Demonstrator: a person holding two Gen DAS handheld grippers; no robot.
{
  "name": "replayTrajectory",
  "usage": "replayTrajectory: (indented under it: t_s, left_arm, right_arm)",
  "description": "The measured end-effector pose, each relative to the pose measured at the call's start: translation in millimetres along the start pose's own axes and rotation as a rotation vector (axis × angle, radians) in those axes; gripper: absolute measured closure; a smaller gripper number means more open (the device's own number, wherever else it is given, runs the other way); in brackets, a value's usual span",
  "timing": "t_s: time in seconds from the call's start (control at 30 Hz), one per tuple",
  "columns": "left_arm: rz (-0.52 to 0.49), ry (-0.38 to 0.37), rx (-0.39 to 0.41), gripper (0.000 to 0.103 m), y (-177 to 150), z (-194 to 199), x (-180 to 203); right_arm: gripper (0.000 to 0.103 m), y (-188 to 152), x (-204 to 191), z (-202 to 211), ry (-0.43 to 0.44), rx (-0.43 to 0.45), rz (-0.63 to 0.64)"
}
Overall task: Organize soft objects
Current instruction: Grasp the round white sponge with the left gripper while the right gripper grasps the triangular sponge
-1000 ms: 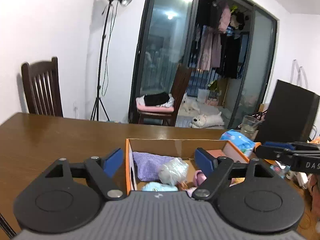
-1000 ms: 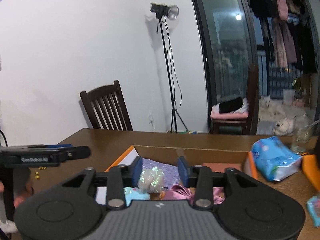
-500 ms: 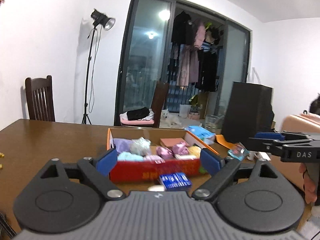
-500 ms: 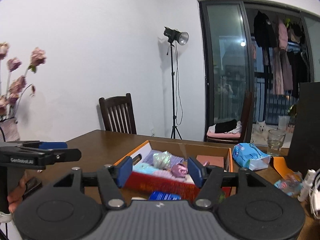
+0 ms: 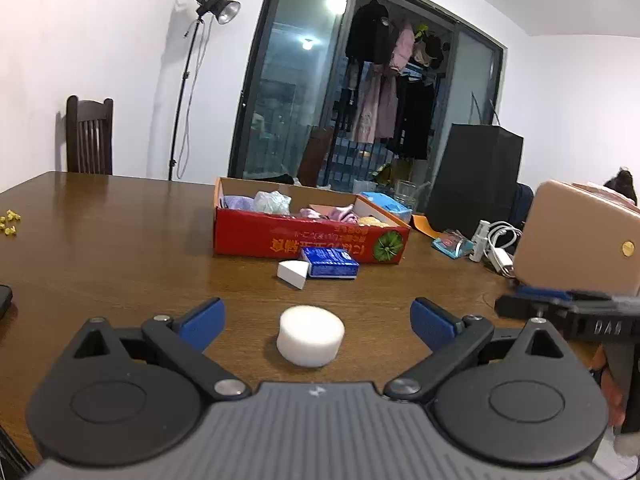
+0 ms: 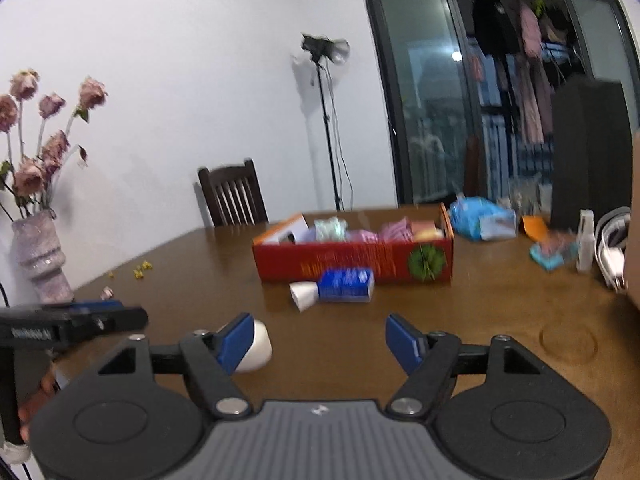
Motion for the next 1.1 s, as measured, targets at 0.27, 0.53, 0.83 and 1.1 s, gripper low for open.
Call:
replayTrajectory:
  t_s: [0.27,0.53,0.83,1.1]
  left_arm:
    - [0.023,-0.009,-0.053,0.002,-12.9,-15.6,-1.3]
    - [-0.02,0.008,-0.162,0.002,-27.4,-78.7,0.0]
    - [0.06,-0.093,-0.252,0.048,-23.0,-120.9,-17.9]
    - [0.167,0.081,-0.202,0.048,-6.3,-112.8,-77.5]
  right_arm:
    - [0.031,-1.0,-1.9,-17.0,-0.019,-0.017,0.012]
    - [0.032,-4.6,4.0,-62.2,-0.029,-0.072,0.017]
    - [0.037,20.8,1.3,-140.0,0.015,-0.136,0.043]
    - [0.054,30.3,-35.5,-243.6,0.05,-0.264,0.075]
Point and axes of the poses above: each gripper's, at about its wrist camera, not at the fingertips, and z roughly against the way its jaws point, x to its right, y to its top, the point moved 2 cm from there along -z, roughly the way its jaws point, and after that the axes turned 3 degrees about -z, right-handed, at the moved point
